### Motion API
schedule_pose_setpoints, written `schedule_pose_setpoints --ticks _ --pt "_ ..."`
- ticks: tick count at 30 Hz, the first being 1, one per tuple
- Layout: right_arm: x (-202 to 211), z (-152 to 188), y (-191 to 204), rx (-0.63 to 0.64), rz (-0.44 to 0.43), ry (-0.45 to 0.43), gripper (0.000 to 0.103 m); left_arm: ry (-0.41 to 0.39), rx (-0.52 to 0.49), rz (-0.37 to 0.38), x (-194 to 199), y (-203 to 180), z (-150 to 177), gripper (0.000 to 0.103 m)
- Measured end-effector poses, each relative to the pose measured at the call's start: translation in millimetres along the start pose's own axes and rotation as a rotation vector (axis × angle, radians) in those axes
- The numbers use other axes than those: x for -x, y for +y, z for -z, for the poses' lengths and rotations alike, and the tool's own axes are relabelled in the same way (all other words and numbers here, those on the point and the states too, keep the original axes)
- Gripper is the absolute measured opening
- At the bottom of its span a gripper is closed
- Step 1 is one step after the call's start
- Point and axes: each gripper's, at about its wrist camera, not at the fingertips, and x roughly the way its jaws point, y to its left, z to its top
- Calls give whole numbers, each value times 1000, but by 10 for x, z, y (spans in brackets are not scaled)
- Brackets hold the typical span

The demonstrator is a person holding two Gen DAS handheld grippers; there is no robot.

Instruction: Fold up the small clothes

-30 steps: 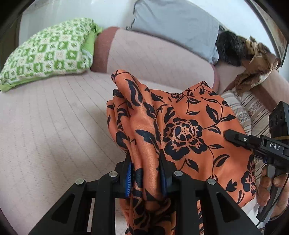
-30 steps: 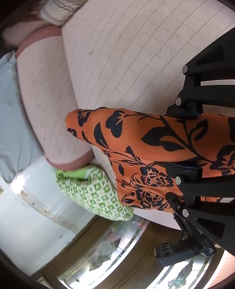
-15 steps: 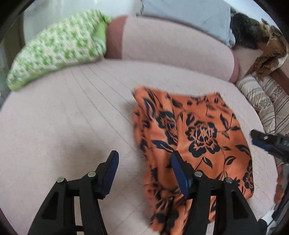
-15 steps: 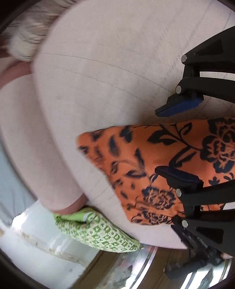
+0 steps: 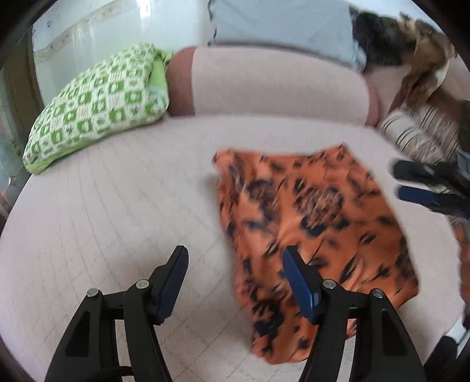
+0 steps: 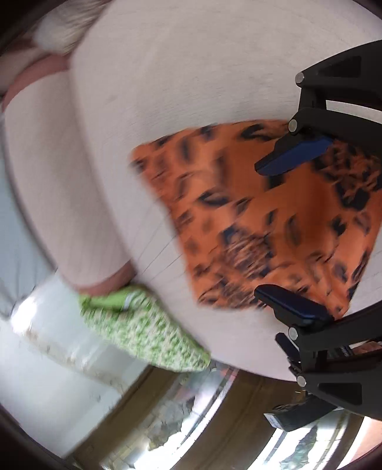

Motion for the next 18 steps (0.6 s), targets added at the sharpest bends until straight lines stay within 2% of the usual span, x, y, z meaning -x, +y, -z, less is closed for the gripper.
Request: schedule_pose_setpoints --ticks 3,4,5,6,7,8,12,18 --pt "-208 -256 -225 -66 17 -19 81 71 -25 -25 -254 -78 42 68" --pt "-364 -306 -362 -98 48 4 85 121 -25 -47 -400 -81 76 68" --pt "-579 -308 -561 -152 89 66 86 157 -14 -46 -505 -75 87 69" --pt "-705 -283 -674 -195 100 99 86 160 15 -19 -549 -57 103 69" --pt "-691 -259 -674 -195 96 67 86 154 33 -19 -539 -41 96 71" --pt "-618 -254 -594 -170 99 46 86 151 36 -32 -512 -33 80 74" --pt "-261 -128 -270 -79 115 13 86 145 28 -39 -371 -15 51 74" --pt "463 526 221 94 189 -66 86 104 48 -54 76 -14 122 75"
